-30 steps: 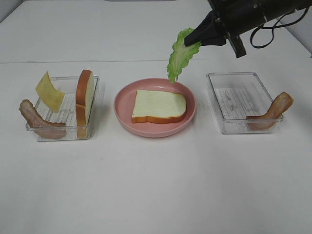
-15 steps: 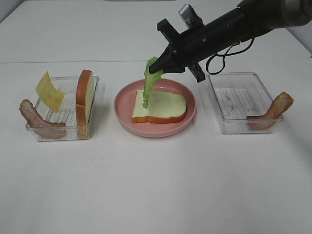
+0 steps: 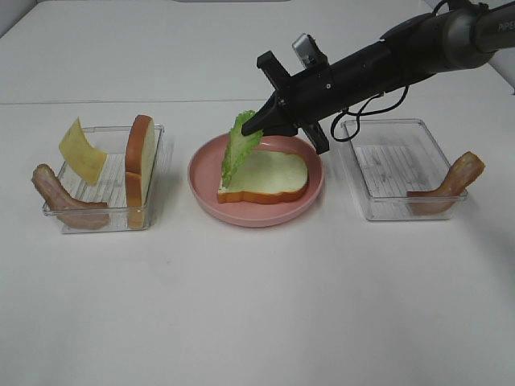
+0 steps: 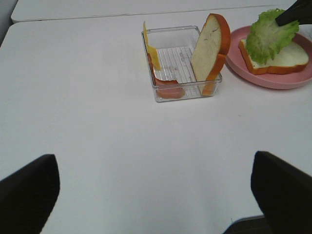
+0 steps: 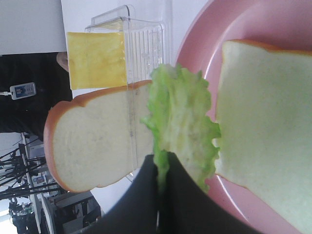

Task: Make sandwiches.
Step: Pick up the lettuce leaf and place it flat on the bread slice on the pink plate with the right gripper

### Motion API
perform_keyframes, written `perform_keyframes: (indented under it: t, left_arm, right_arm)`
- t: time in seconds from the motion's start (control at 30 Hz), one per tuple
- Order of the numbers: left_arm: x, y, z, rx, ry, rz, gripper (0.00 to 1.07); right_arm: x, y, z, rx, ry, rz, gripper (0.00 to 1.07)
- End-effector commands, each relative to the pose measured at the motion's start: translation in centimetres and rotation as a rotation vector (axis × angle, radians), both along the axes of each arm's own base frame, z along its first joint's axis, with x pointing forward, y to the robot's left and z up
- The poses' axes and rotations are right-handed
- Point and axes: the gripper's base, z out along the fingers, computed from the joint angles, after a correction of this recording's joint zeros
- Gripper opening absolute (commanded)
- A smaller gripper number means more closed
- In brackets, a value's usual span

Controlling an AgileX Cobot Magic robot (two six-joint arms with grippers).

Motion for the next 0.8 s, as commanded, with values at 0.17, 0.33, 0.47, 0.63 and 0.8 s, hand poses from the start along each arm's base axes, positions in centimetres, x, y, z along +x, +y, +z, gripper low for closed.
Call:
perform_keyframes:
  t: [0.17,0.33,0.47,0.63,0.8]
  left_arm:
    - [-0.2,0.0,-0.1,-0.003,-0.014,-0.001,1.02]
    - [-0.2,0.0,-0.1,-0.003,-0.014,-0.001,1.02]
    - [-0.2,0.0,-0.1,-0.003,-0.014,-0.001,1.02]
    - [-0.2,0.0,-0.1,-0.003,-0.014,-0.001,1.02]
    - [-0.2,0.0,-0.1,-0.003,-0.014,-0.001,1.02]
  right_arm:
    - [-0.2,-0.2,-0.8,-0.083,-0.015,0.041,0.0]
    - [-0.3,-1.0,-1.5,-0.197,0.0,0.044,0.0]
    - [-0.3,-1.2,-1.7,-0.229,0.004,0.05,0.0]
    - [-0.3,-1.3,-1.7,-0.249,-0.009,0.056,0.0]
    - [-0.2,-1.4,-1.2,-0.261,-0.031,0.058,0.0]
